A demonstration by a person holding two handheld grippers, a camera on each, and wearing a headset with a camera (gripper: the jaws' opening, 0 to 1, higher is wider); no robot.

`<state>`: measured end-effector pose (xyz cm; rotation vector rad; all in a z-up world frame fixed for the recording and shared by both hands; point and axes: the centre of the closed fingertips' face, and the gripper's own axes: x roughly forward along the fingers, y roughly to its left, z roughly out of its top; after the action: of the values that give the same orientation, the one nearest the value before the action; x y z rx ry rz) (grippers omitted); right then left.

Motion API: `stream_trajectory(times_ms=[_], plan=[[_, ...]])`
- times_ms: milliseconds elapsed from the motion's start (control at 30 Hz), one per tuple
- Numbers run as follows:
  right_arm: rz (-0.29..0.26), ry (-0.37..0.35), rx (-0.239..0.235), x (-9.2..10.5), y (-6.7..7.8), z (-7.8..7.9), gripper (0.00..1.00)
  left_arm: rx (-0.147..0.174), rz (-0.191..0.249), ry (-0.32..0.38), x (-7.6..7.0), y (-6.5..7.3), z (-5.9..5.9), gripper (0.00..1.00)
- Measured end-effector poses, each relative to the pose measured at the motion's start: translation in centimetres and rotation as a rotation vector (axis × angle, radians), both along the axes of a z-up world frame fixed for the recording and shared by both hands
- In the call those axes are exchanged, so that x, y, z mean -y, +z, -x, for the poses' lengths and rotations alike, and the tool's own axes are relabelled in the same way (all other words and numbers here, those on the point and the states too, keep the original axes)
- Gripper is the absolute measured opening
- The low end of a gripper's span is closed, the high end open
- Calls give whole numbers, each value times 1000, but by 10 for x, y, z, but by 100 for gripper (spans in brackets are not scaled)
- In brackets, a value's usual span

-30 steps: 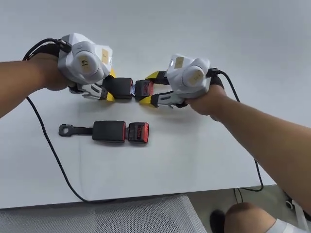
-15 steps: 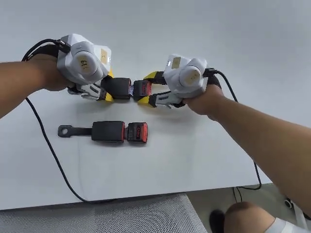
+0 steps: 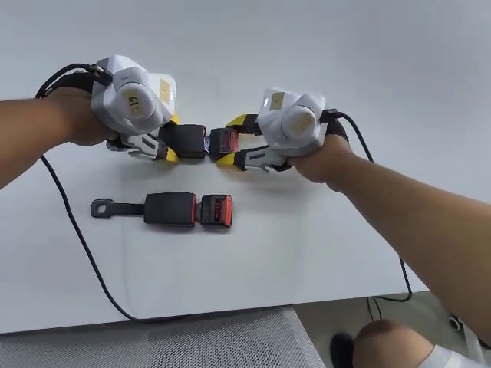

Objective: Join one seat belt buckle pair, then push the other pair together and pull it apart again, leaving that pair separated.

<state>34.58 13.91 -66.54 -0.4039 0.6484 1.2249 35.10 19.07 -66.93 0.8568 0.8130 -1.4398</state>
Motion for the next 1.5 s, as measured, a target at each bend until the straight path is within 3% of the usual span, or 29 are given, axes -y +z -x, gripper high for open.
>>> stream_trajectory(times_ms=[633,1000,1500], plan=[[16,13,8,2,-1,-1,35,2,-1,-15,1,1,1,34],[26,41,13,23,-2,2,35,-1,20,-8,0,2,2,34],[28,22,10,67,5,9,36,-4,15,-4,0,3,2,34]])
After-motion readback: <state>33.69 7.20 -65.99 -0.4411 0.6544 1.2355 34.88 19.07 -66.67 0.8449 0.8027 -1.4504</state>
